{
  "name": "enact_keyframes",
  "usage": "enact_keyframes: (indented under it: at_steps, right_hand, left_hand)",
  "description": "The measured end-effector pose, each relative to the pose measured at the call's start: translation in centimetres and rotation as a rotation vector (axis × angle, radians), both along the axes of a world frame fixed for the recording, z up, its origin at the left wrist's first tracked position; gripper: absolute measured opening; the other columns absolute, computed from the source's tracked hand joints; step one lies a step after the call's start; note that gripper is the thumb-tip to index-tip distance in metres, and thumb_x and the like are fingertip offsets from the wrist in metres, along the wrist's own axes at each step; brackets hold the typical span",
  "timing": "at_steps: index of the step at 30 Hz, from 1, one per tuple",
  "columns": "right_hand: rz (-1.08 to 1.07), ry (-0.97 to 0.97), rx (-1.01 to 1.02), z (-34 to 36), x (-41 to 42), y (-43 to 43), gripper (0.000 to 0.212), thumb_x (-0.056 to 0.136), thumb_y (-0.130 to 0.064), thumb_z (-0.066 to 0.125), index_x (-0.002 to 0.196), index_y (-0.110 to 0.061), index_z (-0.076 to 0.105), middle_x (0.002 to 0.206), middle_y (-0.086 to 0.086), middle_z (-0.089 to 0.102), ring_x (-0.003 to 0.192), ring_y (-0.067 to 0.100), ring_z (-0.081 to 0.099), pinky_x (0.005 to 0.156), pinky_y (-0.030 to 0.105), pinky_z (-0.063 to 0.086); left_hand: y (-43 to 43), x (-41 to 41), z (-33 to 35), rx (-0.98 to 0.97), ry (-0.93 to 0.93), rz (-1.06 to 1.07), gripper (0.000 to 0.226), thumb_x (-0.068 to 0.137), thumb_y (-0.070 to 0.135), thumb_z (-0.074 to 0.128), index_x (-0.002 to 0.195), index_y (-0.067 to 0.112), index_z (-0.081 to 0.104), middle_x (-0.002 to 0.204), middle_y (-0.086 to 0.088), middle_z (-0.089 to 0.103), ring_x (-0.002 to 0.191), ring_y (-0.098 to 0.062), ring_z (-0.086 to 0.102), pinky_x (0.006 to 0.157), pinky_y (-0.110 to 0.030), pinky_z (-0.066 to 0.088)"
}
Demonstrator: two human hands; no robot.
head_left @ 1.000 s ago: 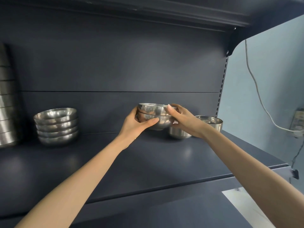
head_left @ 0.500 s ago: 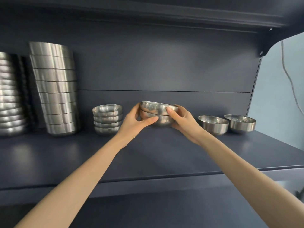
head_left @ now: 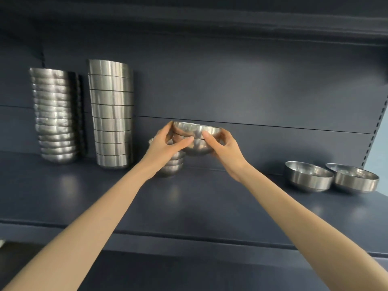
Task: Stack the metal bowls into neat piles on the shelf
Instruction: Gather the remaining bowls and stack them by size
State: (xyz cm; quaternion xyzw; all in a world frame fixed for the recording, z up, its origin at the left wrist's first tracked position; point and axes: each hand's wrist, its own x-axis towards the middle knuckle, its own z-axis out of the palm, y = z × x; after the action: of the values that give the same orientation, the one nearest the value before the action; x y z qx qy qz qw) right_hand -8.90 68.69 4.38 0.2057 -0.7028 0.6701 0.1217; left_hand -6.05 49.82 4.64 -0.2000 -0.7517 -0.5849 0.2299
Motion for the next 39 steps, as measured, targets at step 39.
enact_keyframes:
  at_steps: [39]
  right_hand:
    - [-0.13,0.038,0.169,-2.0,-8.2,-9.6,0.075,0.079,-0.036,0.077,0.14,-0.021,0.037,0.126,-0.015,0.055,0.121,0.006,0.054,0.107,0.032,0.043]
  left_hand:
    - [-10.0,-9.9,-2.8,-0.005,-0.016,-0.028,0.047,0.083,0.034,0.071,0.12,0.011,0.055,0.101,0.014,0.062,0.102,-0.009,0.059,0.103,-0.045,0.045]
